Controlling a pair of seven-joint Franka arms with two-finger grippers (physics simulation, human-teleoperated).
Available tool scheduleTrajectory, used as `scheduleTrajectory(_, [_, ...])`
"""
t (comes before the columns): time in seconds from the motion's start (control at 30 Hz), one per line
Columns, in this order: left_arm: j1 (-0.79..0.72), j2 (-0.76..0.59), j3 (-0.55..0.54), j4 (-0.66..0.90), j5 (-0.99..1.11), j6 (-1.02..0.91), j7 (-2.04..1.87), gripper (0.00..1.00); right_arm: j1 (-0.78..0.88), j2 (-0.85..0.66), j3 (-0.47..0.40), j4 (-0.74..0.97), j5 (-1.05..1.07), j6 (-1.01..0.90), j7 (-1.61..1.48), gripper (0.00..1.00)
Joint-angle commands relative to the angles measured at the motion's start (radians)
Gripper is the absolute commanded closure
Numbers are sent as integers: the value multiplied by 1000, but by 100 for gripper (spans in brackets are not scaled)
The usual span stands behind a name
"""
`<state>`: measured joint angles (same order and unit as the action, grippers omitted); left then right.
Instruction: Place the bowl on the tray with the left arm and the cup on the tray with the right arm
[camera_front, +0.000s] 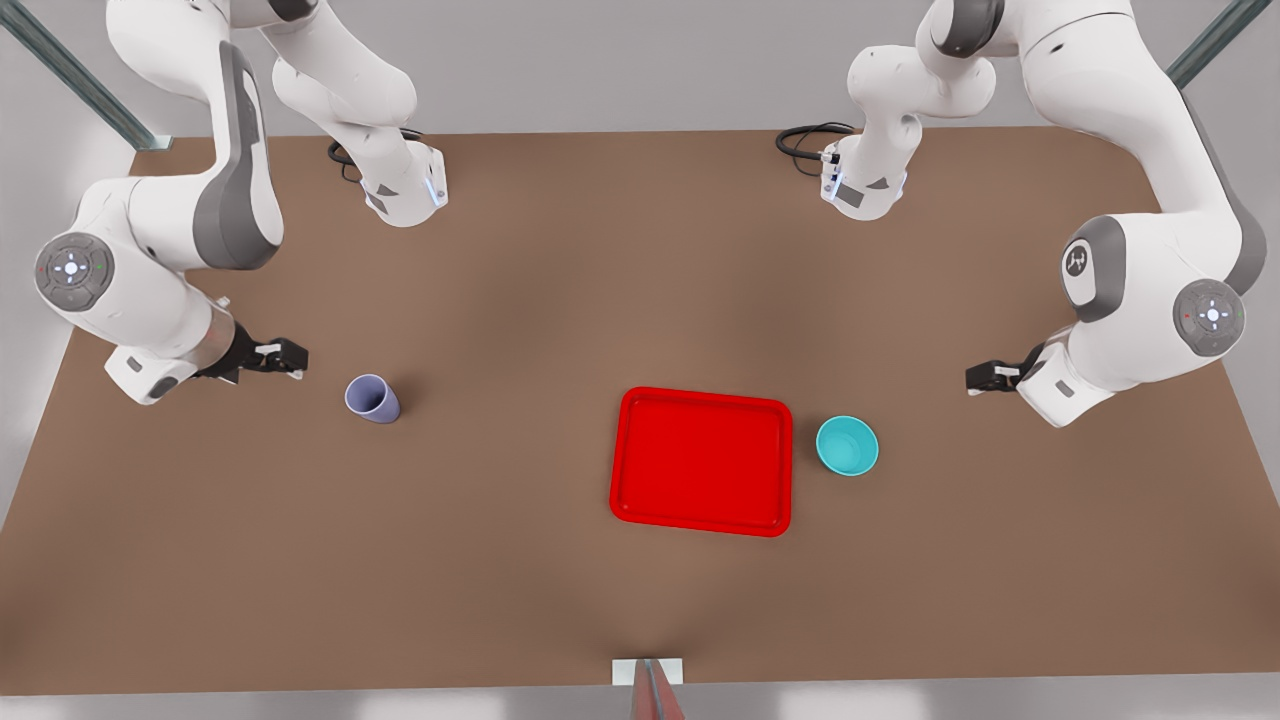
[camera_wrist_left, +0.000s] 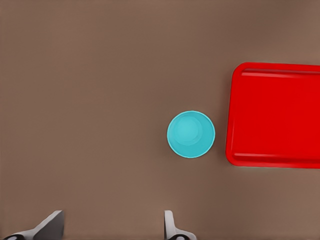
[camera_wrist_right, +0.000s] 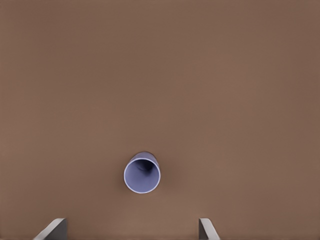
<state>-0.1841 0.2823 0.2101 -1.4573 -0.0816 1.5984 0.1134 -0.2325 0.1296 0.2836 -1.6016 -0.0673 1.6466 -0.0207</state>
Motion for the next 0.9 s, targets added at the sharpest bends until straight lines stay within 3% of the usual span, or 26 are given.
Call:
scheduleTrajectory(0.0, [0,0,0,0,3,0,-1,0,-1,-1,0,0,-6,-2,-4,0])
scheduleTrajectory(0.07, [0,0,0,0,3,0,-1,0,-5,1,0,3,-5,-4,-5,0])
scheduleTrajectory(0.13, [14,121,2,0,-36,31,2,0,-5,33,-1,28,-6,-1,7,0])
scheduleTrajectory(0.23, [80,305,2,-15,-283,110,242,0,-34,65,-6,80,-6,-2,5,0])
scheduleTrajectory(0.3, [72,334,-1,-104,-354,265,253,0,-41,65,-6,80,-5,-5,1,0])
scheduleTrajectory(0.47, [28,390,-26,-167,-475,420,255,0,-50,68,-6,80,-5,-4,4,0])
scheduleTrajectory(0.77, [17,443,-61,-170,-509,459,256,0,-48,71,-6,86,-5,-4,1,0])
scheduleTrajectory(0.83, [15,454,-60,-170,-504,460,256,14,-48,73,-6,86,-5,-4,1,0])
scheduleTrajectory(0.87, [15,457,-60,-170,-503,462,256,29,-50,73,-4,86,-5,-4,1,0])
